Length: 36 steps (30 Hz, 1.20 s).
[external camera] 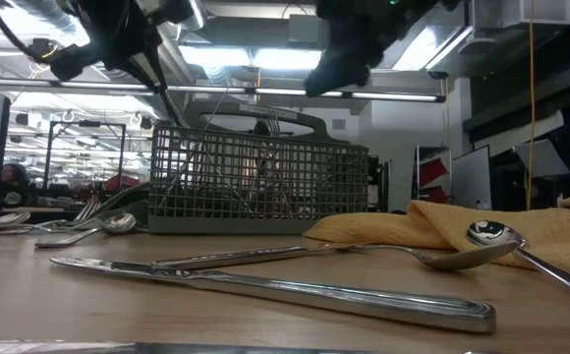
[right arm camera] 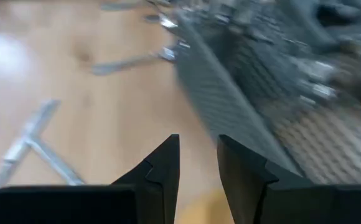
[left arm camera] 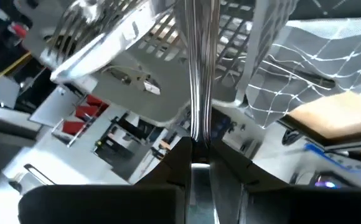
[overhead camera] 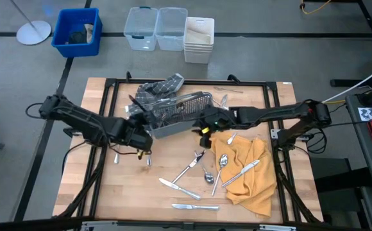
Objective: Sort silverware
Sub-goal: Put the silver knife into the gray silverware basket
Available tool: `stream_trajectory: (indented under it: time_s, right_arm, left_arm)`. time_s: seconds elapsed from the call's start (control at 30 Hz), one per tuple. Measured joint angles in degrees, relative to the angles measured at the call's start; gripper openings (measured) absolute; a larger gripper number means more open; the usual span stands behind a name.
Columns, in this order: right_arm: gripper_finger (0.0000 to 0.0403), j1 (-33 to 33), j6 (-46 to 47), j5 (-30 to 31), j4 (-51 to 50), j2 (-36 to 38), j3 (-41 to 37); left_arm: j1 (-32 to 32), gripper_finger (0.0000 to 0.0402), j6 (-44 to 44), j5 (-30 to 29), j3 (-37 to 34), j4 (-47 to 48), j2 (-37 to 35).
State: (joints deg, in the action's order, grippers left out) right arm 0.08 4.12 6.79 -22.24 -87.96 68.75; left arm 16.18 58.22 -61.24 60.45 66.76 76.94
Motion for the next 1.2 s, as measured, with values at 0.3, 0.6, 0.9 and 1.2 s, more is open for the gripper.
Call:
stream_trajectory:
  time_s: [0.3, 0.6, 0.9, 1.2]
  right_arm:
    - [0.0111, -8.7, 0.5, 11.7, -13.4, 1.6, -1.1]
    - [0.0111, -22.8, -3.0, 5.0, -11.0, 2.1, -7.8]
    - [0.0111, -28.8, -3.3, -1.9, -7.4, 1.9, -8.4]
    - [0.0111, -27.8, -3.2, -6.0, -7.4, 1.6, -8.6]
  left_arm:
    - [0.0, 0.0031, 3.6, 0.1, 0.0, 0.0, 4.7]
    - [0.0, 0.0039, 3.5, -0.4, 0.1, -2.6, 5.2]
    - [0.0, 0.0054, 7.2, 0.2, 0.0, -4.8, 5.2]
    - [0.0, 0.0046, 8.9, 0.2, 0.0, -4.9, 5.2]
